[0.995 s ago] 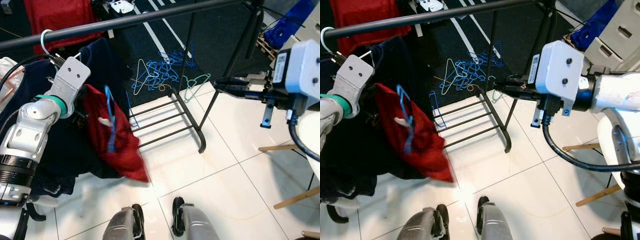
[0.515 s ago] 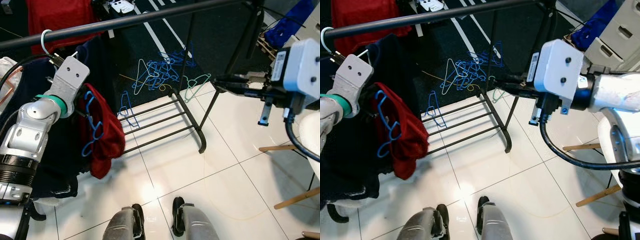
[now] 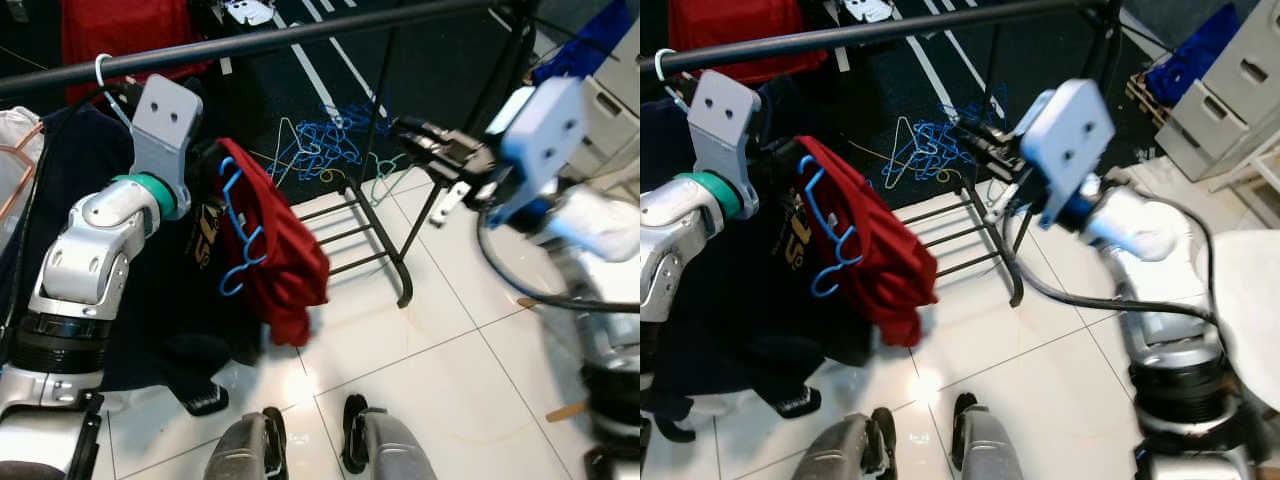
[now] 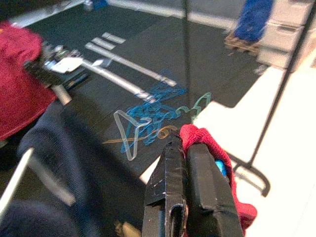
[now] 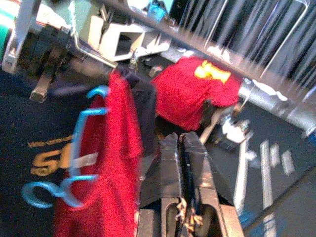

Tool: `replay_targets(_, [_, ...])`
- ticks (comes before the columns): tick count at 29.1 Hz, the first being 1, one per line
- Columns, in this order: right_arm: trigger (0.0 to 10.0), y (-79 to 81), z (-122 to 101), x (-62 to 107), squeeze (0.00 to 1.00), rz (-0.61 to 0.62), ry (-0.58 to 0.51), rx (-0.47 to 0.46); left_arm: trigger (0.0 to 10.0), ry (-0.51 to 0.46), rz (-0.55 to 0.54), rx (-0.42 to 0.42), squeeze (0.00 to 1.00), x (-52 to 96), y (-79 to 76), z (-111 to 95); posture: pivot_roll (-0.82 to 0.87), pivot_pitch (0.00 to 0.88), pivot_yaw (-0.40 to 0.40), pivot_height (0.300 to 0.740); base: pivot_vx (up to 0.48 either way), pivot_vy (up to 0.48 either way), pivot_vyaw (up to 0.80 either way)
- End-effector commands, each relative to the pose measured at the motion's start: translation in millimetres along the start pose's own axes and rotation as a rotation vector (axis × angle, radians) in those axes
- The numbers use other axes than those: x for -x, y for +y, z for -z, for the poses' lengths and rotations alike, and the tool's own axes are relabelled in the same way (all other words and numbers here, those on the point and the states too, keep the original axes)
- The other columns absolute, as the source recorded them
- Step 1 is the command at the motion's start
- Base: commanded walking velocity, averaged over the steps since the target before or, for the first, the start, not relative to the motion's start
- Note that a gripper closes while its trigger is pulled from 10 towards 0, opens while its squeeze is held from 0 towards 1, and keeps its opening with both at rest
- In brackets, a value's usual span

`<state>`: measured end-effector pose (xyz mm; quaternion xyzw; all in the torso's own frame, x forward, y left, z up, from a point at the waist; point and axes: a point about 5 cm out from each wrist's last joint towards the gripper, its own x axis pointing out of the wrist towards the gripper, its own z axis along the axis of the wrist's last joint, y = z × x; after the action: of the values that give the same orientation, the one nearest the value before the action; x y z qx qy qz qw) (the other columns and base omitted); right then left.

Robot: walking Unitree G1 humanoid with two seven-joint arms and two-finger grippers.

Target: Hang hanger

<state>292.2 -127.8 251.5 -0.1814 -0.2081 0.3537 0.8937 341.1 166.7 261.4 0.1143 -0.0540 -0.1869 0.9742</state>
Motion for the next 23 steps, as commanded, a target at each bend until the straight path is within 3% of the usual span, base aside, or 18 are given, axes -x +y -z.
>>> replay_targets(1, [10.0,6.3,10,0.6,0.0,0.031,0.014,-0.015,10.0,-0.027,0.011,0.005,0.0,0.5,-4.3,-7,-0.15,0.168,0.073,0.74,0.0,0.0,0.0])
replay_targets(4, [10.0,17.1,23,0.2,0.05,0.036,0.038,-0.048,10.0,-0.031,0.023,0.019,0.0,-0.2,-10.4,-7,-0.15,0.166,0.072,0.74,0.0,0.0,0.0])
replay_targets(5, [10.0,27.1,36,0.4,1.0,0.036,0.064,-0.08,10.0,-0.035,0.034,0.035,0.0,-1.0,-16.7,-7,-0.15,0.166,0.071,0.74,0.0,0.0,0.0])
replay_targets(8, [10.0,27.1,36,0.4,1.0,0.036,0.064,-0.08,10.0,-0.035,0.034,0.035,0.0,-1.0,-16.7,-7,-0.15,0.166,0.071,0.74,0.0,0.0,0.0])
replay_targets(10, [10.0,45.2,60,0.1,1.0,0.006,0.129,-0.061,10.0,-0.065,0.059,0.078,0.0,-3.4,-27.6,-15,-0.14,0.16,0.068,0.74,0.0,0.0,0.0])
replay_targets(12, [10.0,45.2,60,0.1,1.0,0.006,0.129,-0.061,10.0,-0.065,0.059,0.078,0.0,-3.4,-27.6,-15,-0.14,0.16,0.068,0.74,0.0,0.0,0.0])
replay_targets(13, [10.0,54.0,69,0.1,1.0,-0.025,0.154,-0.026,10.0,-0.085,0.073,0.094,0.0,-4.0,-32.0,-22,-0.14,0.158,0.067,0.74,0.0,0.0,0.0])
replay_targets(16, [10.0,54.0,69,0.1,1.0,-0.025,0.154,-0.026,10.0,-0.085,0.073,0.094,0.0,-4.0,-32.0,-22,-0.14,0.158,0.067,0.74,0.0,0.0,0.0])
replay_targets(17, [10.0,62.4,75,-1.4,1.0,-0.043,0.163,-0.009,10.0,-0.102,0.088,0.113,0.0,-3.5,-36.2,-28,-0.13,0.154,0.065,0.74,0.0,0.0,0.0])
replay_targets(21, [10.0,70.5,78,-5.9,1.0,-0.062,0.156,-0.014,10.0,-0.115,0.103,0.126,0.0,-3.0,-40.8,-33,-0.13,0.148,0.066,0.74,0.0,0.0,0.0])
replay_targets(23, [10.0,77.6,76,-13.5,1.0,-0.081,0.136,-0.052,10.0,-0.126,0.116,0.134,0.0,-3.0,-44.9,-37,-0.13,0.145,0.066,0.74,0.0,0.0,0.0])
